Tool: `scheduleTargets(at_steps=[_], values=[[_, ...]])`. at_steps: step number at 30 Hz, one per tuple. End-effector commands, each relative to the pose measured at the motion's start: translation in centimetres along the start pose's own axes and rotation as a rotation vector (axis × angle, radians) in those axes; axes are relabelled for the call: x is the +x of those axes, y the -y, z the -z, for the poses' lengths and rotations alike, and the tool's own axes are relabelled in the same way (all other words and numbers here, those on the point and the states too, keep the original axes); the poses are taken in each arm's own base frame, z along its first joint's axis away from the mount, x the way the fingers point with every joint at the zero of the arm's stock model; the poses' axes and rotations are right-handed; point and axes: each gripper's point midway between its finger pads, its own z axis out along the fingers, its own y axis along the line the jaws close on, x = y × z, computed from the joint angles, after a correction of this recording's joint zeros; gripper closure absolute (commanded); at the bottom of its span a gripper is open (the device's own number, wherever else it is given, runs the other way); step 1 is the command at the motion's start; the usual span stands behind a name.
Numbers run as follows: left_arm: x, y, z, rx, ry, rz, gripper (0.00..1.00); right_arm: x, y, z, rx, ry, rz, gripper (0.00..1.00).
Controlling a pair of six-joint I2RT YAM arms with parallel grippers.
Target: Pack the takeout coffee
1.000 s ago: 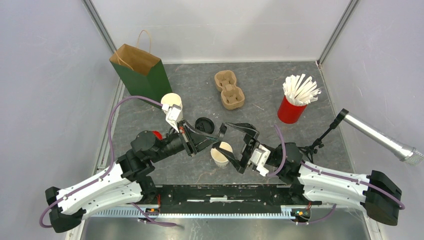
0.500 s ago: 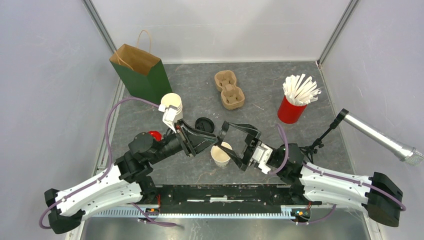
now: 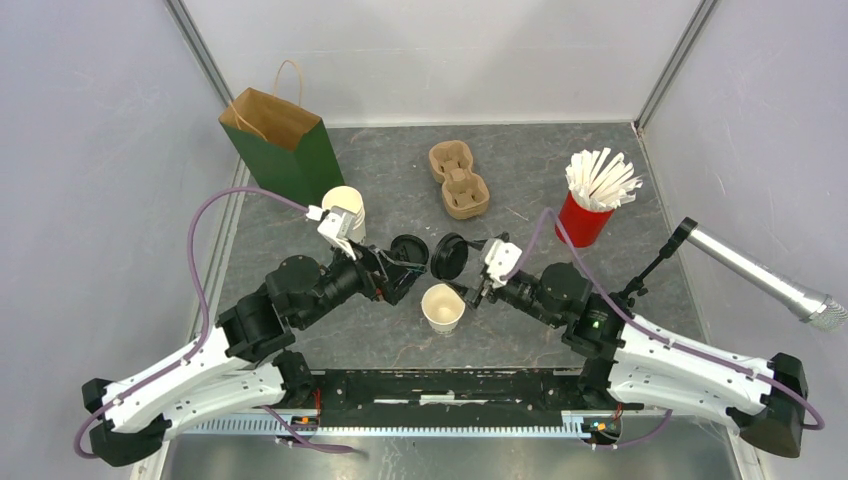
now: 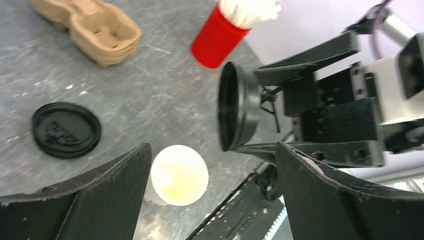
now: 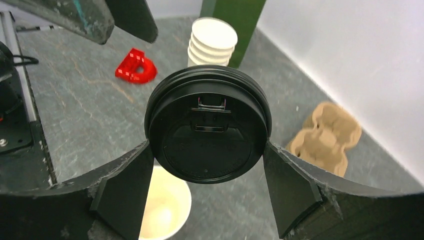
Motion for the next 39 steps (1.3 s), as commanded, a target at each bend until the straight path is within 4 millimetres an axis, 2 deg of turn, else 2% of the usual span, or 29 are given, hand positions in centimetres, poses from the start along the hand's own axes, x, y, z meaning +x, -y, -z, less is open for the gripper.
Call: scheduleTargets(at_steps=[1, 5, 9, 15, 17, 22, 30, 39], values=[[0.4, -3.8, 0.8, -0.172, -0.02, -0.108, 0.0, 3.9, 0.3, 2.1, 0.037, -0.291, -0.094, 0.2], [1.8, -6.2, 1.3, -0.258, -0.037, -0.038, 0.0, 4.0, 0.2, 2.8, 0.019, -0.417, -0.105, 0.2], [2.6, -7.4, 1.6, -0.263, -0.052, 0.064, 0.01, 3.1, -0.3, 2.6, -0.027, -0.496, -0.132, 0.2], [3.1, -11.1, 2.0, -0.317, -0.079, 0.247, 0.03, 4.1, -1.2, 1.8, -0.051, -0.667, -0.175, 0.2], [3.4, -11.4, 1.9, -0.301, -0.088, 0.3, 0.03, 4.8, -1.5, 1.7, -0.063, -0.714, -0.181, 0.2], [3.8, -12.7, 1.8, -0.322, -0.067, 0.335, 0.01, 4.9, -2.2, 1.5, -0.095, -0.756, -0.199, 0.2], [4.3, -14.6, 3.9, -0.401, -0.05, 0.189, 0.01, 6.1, -3.4, 0.8, -0.135, -0.831, -0.23, 0.2], [4.4, -14.0, 4.2, -0.349, -0.014, 0.182, 0.03, 7.0, -4.6, -0.5, -0.142, -0.895, -0.236, 0.2]])
